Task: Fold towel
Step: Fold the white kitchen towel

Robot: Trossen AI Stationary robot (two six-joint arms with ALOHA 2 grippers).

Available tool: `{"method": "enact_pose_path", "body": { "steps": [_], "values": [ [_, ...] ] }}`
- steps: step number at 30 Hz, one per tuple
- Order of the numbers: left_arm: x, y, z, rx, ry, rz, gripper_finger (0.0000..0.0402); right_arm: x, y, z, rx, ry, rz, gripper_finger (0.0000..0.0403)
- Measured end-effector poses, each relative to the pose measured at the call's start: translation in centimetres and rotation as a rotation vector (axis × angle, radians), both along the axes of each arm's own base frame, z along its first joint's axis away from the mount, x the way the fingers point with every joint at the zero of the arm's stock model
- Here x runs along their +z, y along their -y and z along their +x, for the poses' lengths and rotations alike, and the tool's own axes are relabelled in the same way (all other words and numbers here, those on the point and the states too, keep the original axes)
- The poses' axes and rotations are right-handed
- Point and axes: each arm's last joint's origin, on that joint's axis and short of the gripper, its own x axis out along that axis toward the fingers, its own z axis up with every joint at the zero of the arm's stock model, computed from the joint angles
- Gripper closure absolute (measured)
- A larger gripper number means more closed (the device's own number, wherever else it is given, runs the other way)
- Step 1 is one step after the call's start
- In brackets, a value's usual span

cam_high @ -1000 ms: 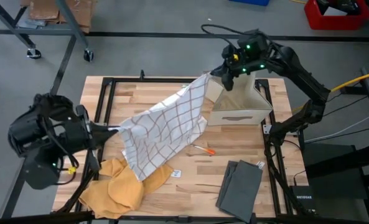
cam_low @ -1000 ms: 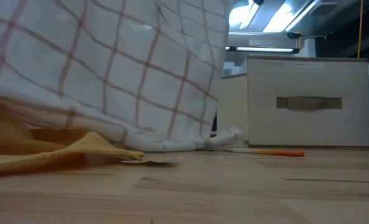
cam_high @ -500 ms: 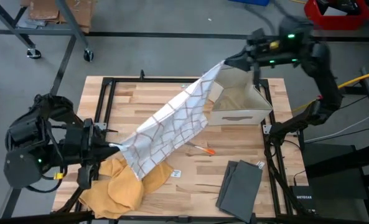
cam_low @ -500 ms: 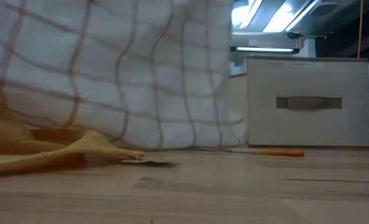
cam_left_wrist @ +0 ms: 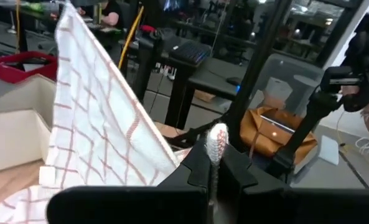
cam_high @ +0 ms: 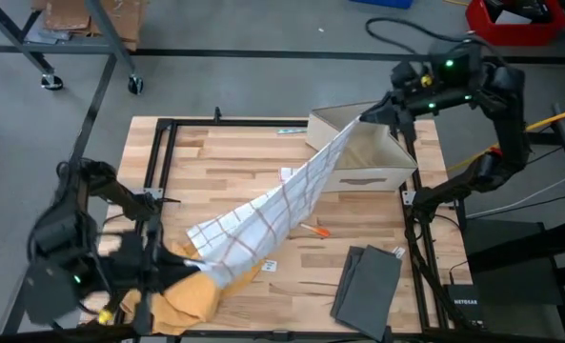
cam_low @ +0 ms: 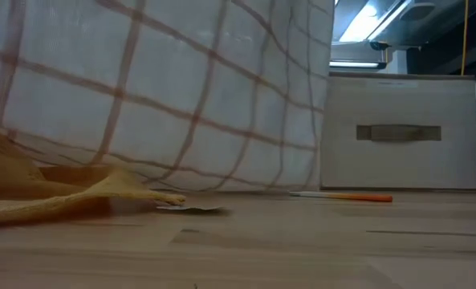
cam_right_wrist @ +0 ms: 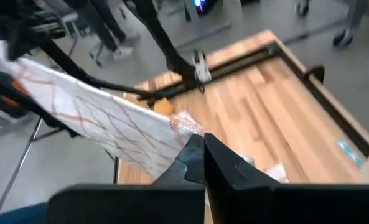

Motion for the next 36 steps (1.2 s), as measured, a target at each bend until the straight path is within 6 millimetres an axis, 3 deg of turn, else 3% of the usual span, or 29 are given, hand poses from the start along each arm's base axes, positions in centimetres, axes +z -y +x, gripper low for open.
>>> {"method": "enact_pose_path", "body": {
  "steps": [5,10,19,27,36],
  "values": [
    [-0.6,2.1,1.2,0.002,0.026,-0.007,0.0402,-0.8,0.9,1.5,-0.013,-0.016,-0.007,0.0402],
    [-0.9,2.5,1.4,0.07,0.02,0.104,0.0402,-1.1,1.9,3.2,-0.052,-0.017,-0.08,0.0402],
    [-3.2,1.5,0.8,0.157,-0.035,0.11,0.0402,-4.3,4.6,8.0,-0.044,-0.182,-0.104,0.0402],
    [-6.0,-0.9,-0.5,0.209,-0.146,0.026,0.0402,-7.5,6.9,11.8,-0.005,-0.303,-0.182,0.0402],
    [-8.6,-1.4,1.1,0.216,-0.321,-0.006,0.0401,-9.5,8.6,14.1,-0.064,-0.393,-0.302,0.0402]
  ]
}}
